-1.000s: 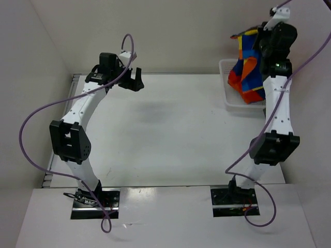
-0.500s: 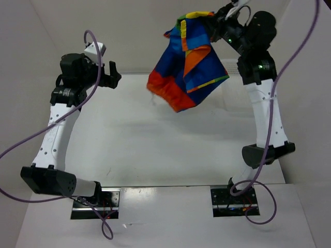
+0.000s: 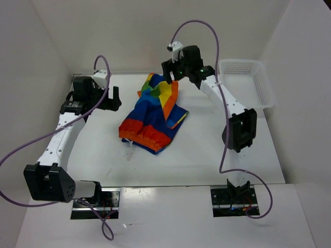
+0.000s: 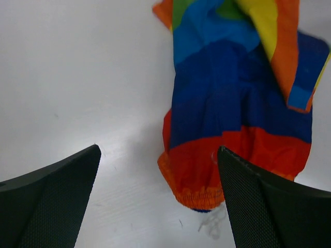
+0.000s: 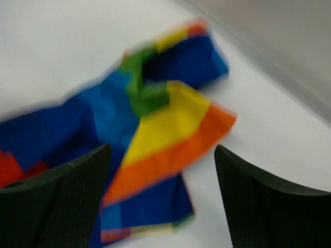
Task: Fold and stack the shorts
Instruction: Move the shorts to the center of the board, then flatten the shorts out
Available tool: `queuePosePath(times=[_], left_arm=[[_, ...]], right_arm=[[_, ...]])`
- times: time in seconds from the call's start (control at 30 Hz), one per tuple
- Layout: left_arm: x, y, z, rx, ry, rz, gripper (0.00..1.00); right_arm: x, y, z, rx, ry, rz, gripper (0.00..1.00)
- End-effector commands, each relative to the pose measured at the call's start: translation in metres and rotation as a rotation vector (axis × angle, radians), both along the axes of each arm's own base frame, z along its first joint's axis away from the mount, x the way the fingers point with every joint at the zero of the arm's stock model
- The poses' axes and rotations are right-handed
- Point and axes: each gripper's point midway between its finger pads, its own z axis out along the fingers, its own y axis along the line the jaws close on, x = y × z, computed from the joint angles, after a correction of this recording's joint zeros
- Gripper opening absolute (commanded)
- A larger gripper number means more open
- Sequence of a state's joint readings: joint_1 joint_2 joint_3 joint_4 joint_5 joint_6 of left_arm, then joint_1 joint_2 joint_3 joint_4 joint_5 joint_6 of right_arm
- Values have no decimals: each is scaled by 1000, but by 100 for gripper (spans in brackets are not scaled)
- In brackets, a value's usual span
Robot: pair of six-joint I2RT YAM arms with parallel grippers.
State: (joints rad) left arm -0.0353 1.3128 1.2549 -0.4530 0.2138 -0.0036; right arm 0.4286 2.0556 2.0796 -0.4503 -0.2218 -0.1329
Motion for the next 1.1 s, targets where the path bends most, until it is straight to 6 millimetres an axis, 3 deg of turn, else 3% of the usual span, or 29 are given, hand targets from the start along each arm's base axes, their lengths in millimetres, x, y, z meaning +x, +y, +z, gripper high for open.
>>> queuePosePath(times=[0.0,0.07,0.1,0.17,0.2,0.3,0.33,0.47,0.6,0.67,0.77,0.8,0.87,0.9,0.93,0.97,1.03,1.07], left_arm=[[-14,-5,-31,-6,70,-24,100],[-21,-6,-41,-11,93,-31,100],[-27,-8,-49,-18,111,-41,100],[-30,-8,-55,-18,116,-41,100],[-32,-8,-60,-18,128,-41,100],[-37,-6,-64,-11,127,-32,100],[-37,-6,-64,-11,127,-32,100],[-38,7,-61,-14,114,4,100],[-42,19,-52,-21,85,37,100],[-47,24,-49,-21,77,50,100],[-50,31,-46,-22,63,72,100],[-50,31,-46,-22,63,72,100],[-52,30,-47,-22,63,72,100],[-52,29,-46,-28,63,63,100],[-52,29,-46,-28,63,63,100],[-52,29,-46,-28,63,63,100],[-51,29,-42,-27,54,63,100],[-48,29,-36,-27,34,63,100]], right_arm=[[-65,-16,22,-144,-85,122,86],[-98,-16,-15,-252,-47,182,86],[-136,-14,-50,-344,-16,252,87],[-176,-6,-82,-415,12,353,88],[-215,3,-110,-458,46,446,88],[-251,19,-142,-497,58,543,88],[-264,32,-152,-506,57,590,88],[-282,71,-172,-493,35,641,88],[-271,92,-201,-478,58,571,88],[-266,88,-221,-533,70,555,84],[-270,76,-239,-577,86,565,52],[-271,72,-243,-589,91,559,32],[-269,61,-240,-621,69,535,10],[-265,55,-238,-645,50,519,0],[-261,50,-234,-673,25,502,0],[-247,38,-228,-697,-7,461,0],[-205,13,-192,-728,-90,332,0],[-164,-32,-182,-760,-71,192,0]])
